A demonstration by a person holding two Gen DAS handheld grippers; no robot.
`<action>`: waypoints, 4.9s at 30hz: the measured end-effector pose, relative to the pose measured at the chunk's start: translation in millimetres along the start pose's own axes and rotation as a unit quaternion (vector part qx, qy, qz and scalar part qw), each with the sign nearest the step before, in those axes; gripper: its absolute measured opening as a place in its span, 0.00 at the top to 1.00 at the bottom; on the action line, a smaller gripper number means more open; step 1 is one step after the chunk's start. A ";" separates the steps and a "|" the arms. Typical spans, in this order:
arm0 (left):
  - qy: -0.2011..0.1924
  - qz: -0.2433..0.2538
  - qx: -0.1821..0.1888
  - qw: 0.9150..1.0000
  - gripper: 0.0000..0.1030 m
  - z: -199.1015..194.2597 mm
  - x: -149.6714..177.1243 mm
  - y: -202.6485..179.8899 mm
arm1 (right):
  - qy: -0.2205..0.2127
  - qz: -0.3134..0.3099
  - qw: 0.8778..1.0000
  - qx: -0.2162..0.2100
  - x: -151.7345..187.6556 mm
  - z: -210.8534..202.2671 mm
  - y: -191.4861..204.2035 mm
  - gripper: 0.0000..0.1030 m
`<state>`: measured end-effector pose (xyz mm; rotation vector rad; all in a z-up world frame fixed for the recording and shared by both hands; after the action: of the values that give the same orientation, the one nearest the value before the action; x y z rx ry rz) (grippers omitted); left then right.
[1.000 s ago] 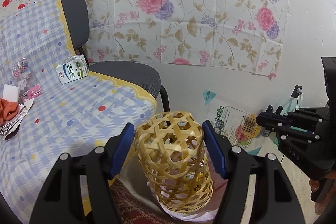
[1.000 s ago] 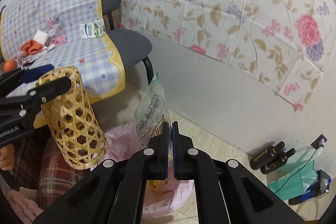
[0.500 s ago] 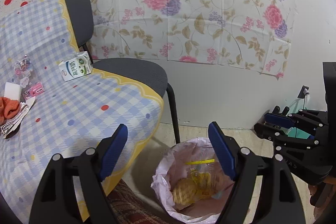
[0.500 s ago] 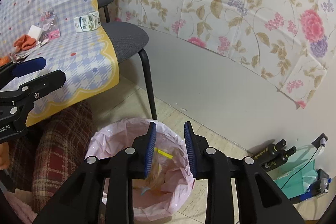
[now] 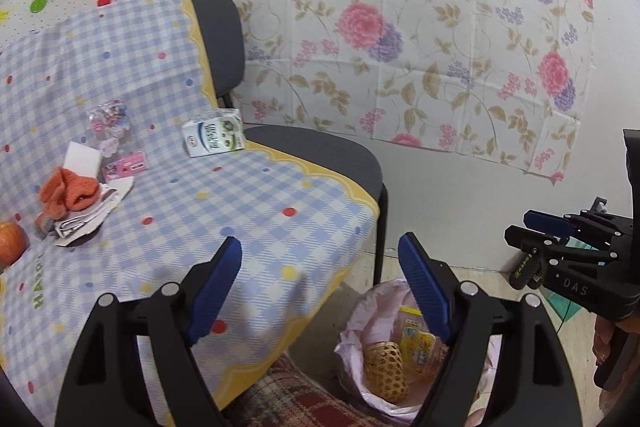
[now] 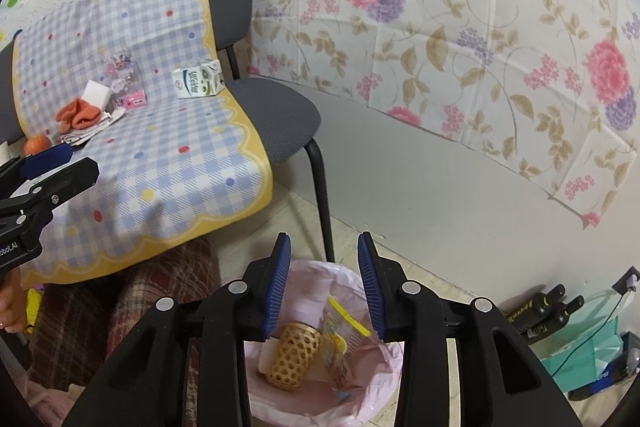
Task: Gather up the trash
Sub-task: 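Move both grippers back toward the chair, then grasp the white milk carton with the right gripper and lift it, then grasp the orange knitted glove with the left gripper while the right gripper holds the carton, then carry the glove with the left gripper and carton with the right gripper over the bin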
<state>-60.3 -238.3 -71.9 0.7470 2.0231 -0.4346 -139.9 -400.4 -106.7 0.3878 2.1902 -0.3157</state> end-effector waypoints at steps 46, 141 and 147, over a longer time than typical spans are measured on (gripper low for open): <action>0.024 -0.128 -0.305 0.943 0.07 6.7 -42.1 341.5 | 0.007 -0.095 0.982 -0.165 -223.6 248.8 196.7 0.16; 0.020 -0.140 -0.159 0.977 0.90 9.7 38.5 242.0 | -0.031 -0.092 0.972 -0.214 -138.9 156.9 248.3 0.35; 0.017 -0.146 -0.152 0.977 0.90 4.1 37.2 239.0 | -0.030 -0.101 0.972 -0.210 -128.6 146.0 247.8 0.62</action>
<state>84.0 -47.7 -109.0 0.2727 2.1745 -0.2690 134.6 -245.8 -112.2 -0.0786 2.1686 0.0327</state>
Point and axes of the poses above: each gripper's, at about its wrist camera, not at the fingertips, and z roughly the way its jaws point, y to its left, x to its underside, the point moved 8 cm from there along z, roughly the way its jaws point, and after that the axes turned 1 degree about x, right-handed, at the moved point
